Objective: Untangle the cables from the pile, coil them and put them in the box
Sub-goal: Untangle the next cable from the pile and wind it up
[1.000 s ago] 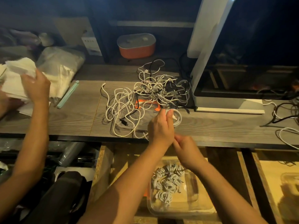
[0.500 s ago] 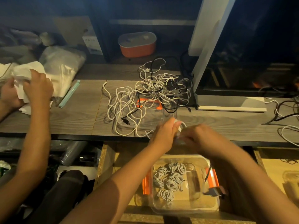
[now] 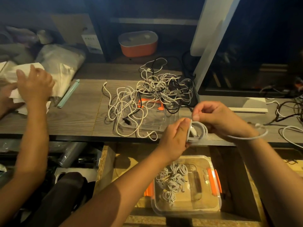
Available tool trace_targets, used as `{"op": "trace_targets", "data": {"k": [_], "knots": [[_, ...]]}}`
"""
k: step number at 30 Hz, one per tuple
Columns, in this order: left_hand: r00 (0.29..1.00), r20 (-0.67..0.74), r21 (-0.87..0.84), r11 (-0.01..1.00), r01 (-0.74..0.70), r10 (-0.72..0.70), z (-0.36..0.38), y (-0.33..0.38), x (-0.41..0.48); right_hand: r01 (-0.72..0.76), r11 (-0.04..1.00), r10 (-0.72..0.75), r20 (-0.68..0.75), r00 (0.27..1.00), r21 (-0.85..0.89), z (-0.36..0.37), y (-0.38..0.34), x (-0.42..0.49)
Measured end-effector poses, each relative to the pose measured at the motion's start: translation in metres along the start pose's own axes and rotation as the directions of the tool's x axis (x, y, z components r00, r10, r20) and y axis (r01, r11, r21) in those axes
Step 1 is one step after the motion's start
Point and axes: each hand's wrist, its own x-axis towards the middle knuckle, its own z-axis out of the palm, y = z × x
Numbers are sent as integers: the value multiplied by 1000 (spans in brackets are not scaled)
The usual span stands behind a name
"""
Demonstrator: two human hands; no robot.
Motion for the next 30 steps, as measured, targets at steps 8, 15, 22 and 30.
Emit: {"op": "trace_targets", "data": {"k": [8, 15, 22, 30], "knots": [[975, -190, -246, 967, 69, -118, 2, 1, -3, -99, 860, 117, -6, 993, 500, 36, 34, -1], [778, -552, -353, 929, 107, -300, 3, 1, 12, -22, 996, 47, -317, 947, 81, 67, 44, 0], [752, -659, 91, 993, 71, 7, -8, -2, 11, 34, 997, -58, -353, 934, -72, 89, 44, -2], [760, -632, -38, 986, 164, -151, -24, -9, 18, 87, 995, -74, -193, 978, 57, 92, 56, -17]]}}
